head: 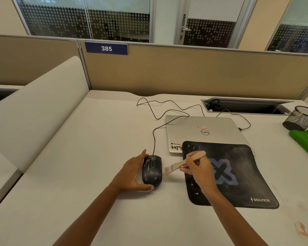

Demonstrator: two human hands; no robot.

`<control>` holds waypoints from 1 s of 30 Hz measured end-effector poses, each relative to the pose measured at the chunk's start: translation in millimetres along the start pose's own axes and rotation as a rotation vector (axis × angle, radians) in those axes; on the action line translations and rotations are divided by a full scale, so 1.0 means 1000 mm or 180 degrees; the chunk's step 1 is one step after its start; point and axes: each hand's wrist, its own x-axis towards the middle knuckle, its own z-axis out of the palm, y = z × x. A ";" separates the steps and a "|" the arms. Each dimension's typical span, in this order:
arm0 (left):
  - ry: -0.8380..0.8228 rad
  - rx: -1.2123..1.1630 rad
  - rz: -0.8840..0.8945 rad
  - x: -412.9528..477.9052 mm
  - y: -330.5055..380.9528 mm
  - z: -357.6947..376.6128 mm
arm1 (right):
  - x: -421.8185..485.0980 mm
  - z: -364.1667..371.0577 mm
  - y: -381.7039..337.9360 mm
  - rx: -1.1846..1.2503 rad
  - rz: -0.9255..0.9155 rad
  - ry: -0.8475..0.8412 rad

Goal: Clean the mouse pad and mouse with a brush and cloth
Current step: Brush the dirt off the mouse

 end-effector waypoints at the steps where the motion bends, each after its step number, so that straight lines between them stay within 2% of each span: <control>1: 0.0004 0.0008 0.0003 0.000 0.000 0.000 | -0.001 0.000 -0.002 0.0061 -0.0016 0.0020; 6: -0.0040 0.0042 -0.0006 0.000 0.001 -0.001 | -0.010 0.019 -0.014 0.0470 -0.0279 -0.0267; 10: -0.0018 0.0052 -0.0030 -0.001 0.003 -0.001 | -0.018 0.029 -0.012 0.0186 -0.0420 -0.0465; 17: -0.0031 -0.0028 -0.0021 -0.001 0.004 -0.002 | -0.024 0.006 -0.008 -0.0261 -0.0567 -0.0248; 24: -0.0029 0.0048 -0.0036 -0.002 0.005 -0.002 | -0.030 0.030 -0.017 0.0148 -0.0682 -0.0429; 30: -0.0054 0.0022 -0.0038 -0.001 0.005 -0.002 | -0.032 0.025 -0.013 -0.0262 -0.0899 -0.0309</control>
